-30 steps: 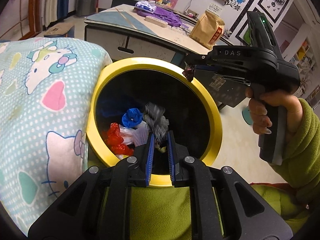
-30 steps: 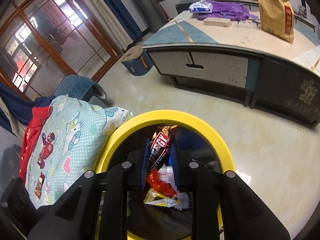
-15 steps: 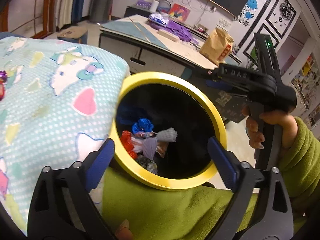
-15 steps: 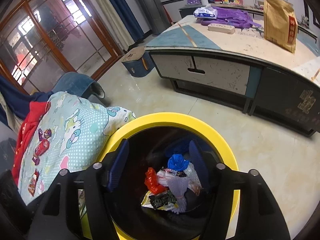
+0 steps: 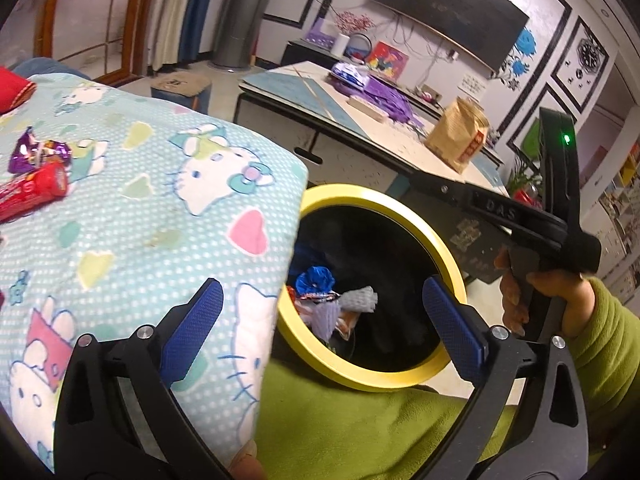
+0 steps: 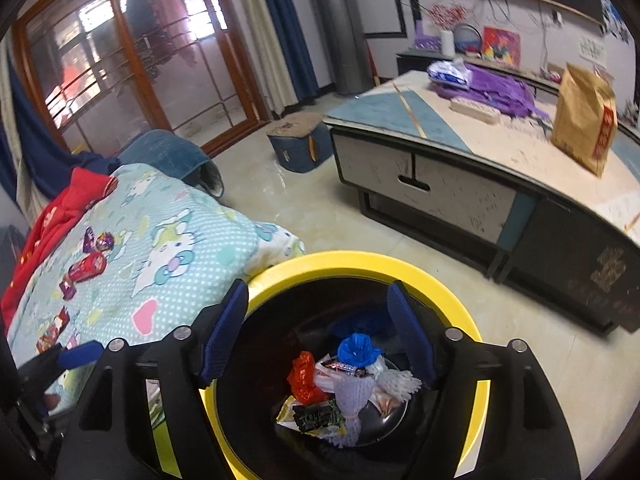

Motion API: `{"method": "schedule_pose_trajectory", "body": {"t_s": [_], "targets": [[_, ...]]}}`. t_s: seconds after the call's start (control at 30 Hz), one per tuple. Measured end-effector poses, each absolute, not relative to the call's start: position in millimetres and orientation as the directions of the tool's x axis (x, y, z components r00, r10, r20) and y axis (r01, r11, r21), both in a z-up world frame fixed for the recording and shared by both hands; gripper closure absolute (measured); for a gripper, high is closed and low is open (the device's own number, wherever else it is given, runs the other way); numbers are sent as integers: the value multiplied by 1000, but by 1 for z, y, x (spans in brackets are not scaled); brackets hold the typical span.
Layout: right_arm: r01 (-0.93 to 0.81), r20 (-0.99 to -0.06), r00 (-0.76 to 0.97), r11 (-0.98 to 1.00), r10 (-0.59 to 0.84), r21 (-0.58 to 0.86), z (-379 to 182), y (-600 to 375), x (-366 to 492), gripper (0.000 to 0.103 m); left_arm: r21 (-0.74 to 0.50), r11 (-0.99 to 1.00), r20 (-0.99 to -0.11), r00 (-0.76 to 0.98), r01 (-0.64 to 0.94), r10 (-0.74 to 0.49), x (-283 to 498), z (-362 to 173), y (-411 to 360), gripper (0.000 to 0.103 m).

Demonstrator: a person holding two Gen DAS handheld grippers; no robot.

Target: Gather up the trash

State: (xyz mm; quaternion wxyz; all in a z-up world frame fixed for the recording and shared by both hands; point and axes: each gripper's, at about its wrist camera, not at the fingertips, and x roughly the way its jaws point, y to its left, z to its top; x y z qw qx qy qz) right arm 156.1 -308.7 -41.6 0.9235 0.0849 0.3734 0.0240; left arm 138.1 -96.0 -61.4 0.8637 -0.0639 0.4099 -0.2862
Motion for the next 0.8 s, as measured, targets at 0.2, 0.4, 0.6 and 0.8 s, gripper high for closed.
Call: {"method": "schedule_pose_trajectory", "body": {"t_s": [0.2,0.4,0.6,0.8], "targets": [[-22,-682,721,989,118,148,-40,-291,156,32,-365,843,-656,535,394,-533,139,-58,-77,11],[-61,-683,718,990,130,124,-40,-274,156,32,-379,856,-644,564,351,-517,139,-55,-57,11],[-139,-684,708,984,175,109,-40,-246,157,32,-376,878,-623,621,295,-476,139,-48,-31,11],[-221,-690,686,970,231,105,-40,-213,158,32,-399,887,-604,662,231,-444,141,-45,1,11]]}}
